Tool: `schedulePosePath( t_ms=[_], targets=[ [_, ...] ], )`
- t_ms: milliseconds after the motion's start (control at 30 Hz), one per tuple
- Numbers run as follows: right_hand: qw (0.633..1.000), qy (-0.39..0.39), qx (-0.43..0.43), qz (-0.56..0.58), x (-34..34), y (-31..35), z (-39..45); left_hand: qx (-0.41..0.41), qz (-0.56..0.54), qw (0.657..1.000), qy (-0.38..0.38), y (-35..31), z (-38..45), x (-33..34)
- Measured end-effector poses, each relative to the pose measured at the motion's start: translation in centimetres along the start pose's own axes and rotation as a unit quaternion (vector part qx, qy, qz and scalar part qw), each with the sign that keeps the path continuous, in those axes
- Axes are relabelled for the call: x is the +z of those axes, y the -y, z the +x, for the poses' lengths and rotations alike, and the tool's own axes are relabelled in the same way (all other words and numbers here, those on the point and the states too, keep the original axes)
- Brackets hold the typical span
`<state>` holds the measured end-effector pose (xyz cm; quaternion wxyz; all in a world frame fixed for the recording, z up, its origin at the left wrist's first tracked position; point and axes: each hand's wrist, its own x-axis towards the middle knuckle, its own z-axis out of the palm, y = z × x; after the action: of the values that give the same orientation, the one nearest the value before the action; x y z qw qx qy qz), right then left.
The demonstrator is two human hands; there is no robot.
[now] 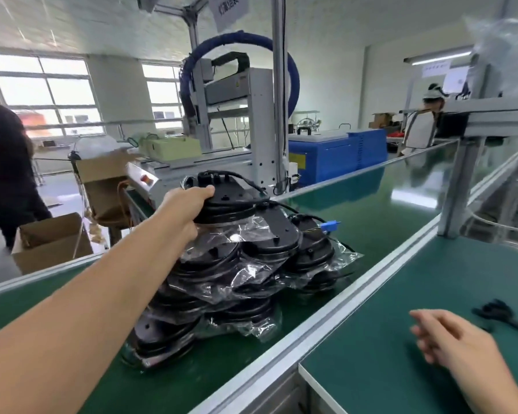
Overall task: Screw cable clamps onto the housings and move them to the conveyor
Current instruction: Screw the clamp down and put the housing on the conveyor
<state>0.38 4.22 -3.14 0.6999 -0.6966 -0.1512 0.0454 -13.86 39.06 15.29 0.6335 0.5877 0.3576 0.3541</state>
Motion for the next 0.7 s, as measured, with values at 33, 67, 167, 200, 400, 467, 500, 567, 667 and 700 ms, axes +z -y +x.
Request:
schedulePosePath(
  t_ms=[33,67,167,200,400,467,500,567,667,700],
  targets=[
    [1.0,0.002,-0.005,-0.001,0.0,0.0,-0.1,-0.008,0.005,1.0,-0.007,0.3,0.6,0.7],
    [1.0,0.004,-0.01,0.0,0.0,-0.1,-0.1,-0.013,0.008,1.0,-0.012,0.6,1.0,1.3],
    [1.0,0.008,-0.01,0.003,-0.1,-0.1,-0.1,-0.016,0.015,0.999,-0.04,1.3,1.7,2.5],
    [1.0,0.008,-0.005,0.006,-0.1,-0.1,-0.1,-0.008,0.031,0.998,-0.053,1.6,1.7,2.6],
    [1.0,0.007,0.008,-0.008,0.5,0.4,0.0,0.038,0.178,0.975,-0.129,3.8,1.3,2.9],
    [1.0,0.006,0.005,-0.025,0.6,0.8,-0.2,0.044,0.221,0.963,-0.148,3.9,0.9,3.2],
    [0.999,0.005,0.002,-0.032,0.6,1.0,-0.3,0.055,0.24,0.956,-0.161,4.0,0.7,3.4],
    [0.999,0.0,-0.004,-0.039,0.5,1.3,-0.5,0.077,0.281,0.938,-0.187,4.0,0.4,3.4],
    [0.999,-0.013,0.0,-0.03,-0.1,1.7,-0.7,0.103,0.351,0.905,-0.215,3.6,-0.3,3.3],
    [0.999,-0.02,0.002,-0.025,-0.4,1.8,-0.8,0.117,0.376,0.894,-0.215,3.4,-0.6,3.4]
  ],
)
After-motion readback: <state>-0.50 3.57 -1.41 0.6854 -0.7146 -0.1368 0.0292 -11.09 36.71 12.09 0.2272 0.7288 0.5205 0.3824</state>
